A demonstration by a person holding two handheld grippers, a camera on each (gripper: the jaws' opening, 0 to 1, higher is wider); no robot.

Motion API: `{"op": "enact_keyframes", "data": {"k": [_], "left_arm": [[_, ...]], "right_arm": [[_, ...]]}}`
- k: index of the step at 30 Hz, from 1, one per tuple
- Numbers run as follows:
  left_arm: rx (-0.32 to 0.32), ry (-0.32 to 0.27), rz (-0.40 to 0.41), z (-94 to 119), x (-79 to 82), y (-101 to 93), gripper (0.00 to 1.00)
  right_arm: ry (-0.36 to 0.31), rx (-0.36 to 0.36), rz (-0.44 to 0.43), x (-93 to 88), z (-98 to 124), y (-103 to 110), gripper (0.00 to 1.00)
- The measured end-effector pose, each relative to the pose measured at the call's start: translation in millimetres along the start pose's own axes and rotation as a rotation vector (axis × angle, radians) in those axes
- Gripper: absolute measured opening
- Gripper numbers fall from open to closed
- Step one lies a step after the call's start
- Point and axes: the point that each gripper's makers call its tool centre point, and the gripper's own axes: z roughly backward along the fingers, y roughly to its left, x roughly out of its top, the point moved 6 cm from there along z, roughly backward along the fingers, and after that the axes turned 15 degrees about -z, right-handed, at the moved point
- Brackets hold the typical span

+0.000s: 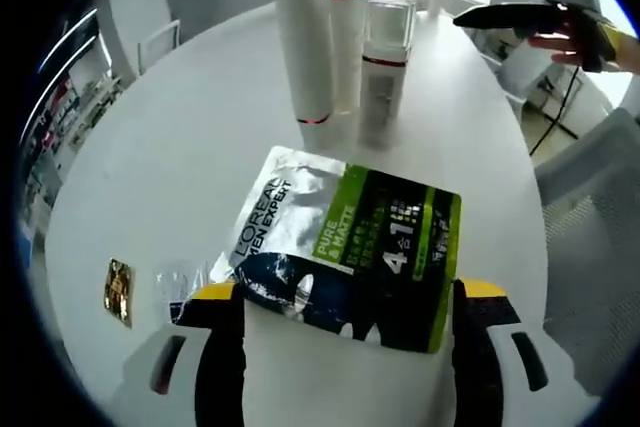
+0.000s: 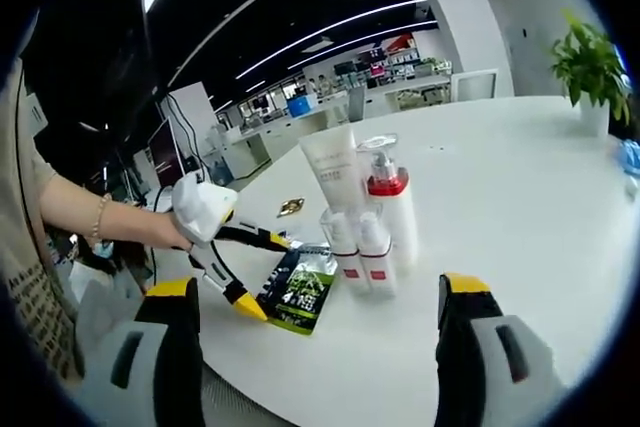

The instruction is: Arrange the skincare products in the storage area until every visible bottle or jar stands upright without overlapping.

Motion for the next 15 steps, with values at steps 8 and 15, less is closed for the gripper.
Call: {"op": "enact_keyframes", "data": {"k": [8,15], "left_arm": [[0.053,-0.008,0.097,15,-4.1,-6.1,0.86],[0.118,-0.041,0.272,32,-13.2,-16.8,0.92]], "right_arm": [[-0.011,0.014,0.012,0.8,2,7,1.0],[-0.018,0.023,0.021,0.2,5,11,1.0]]}}
